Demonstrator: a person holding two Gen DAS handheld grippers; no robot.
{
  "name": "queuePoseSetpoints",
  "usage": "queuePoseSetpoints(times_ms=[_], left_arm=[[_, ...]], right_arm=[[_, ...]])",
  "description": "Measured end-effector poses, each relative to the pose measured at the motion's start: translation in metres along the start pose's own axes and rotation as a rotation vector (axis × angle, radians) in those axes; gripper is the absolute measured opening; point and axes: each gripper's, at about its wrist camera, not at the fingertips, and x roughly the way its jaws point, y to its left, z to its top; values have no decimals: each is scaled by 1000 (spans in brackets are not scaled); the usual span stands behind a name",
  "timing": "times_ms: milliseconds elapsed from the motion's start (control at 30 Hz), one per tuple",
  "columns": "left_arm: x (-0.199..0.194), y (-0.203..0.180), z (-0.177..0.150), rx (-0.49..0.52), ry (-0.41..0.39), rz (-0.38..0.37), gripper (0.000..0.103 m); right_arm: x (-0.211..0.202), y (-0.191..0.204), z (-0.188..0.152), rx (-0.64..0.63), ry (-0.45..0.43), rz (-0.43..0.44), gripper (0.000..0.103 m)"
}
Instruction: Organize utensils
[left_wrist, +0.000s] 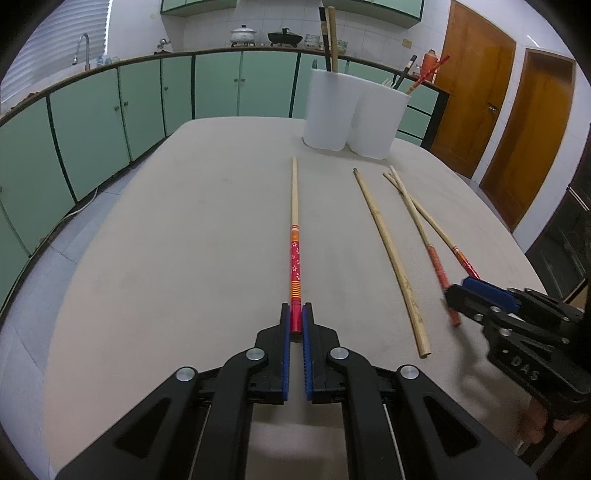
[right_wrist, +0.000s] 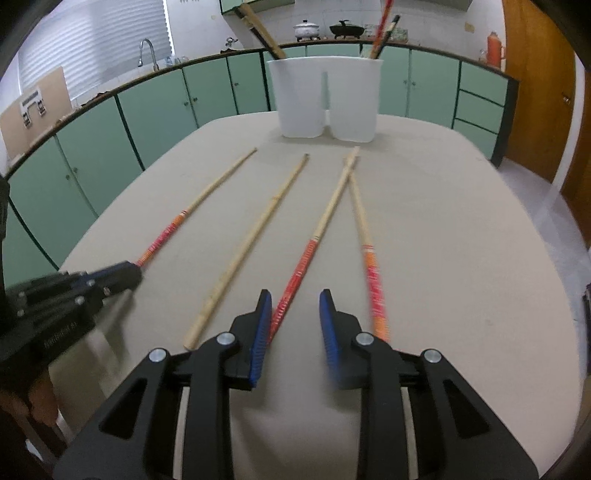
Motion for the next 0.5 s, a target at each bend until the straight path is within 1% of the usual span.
queuePoseSetpoints(times_ms=[67, 200, 367, 500], left_arm=[[1, -2, 0, 4, 2, -2, 6], [1, -4, -1, 11, 4, -3, 6], [2, -4, -1, 13, 8, -1, 6], [1, -2, -2, 13, 7, -1, 6]], right_arm=[[-4, -5, -3, 12, 2, 18, 29], [-11, -2, -14, -1, 3, 61, 30], [-11, 10, -18, -38, -9, 44, 30], [-8, 14, -17, -42, -24, 9, 28]])
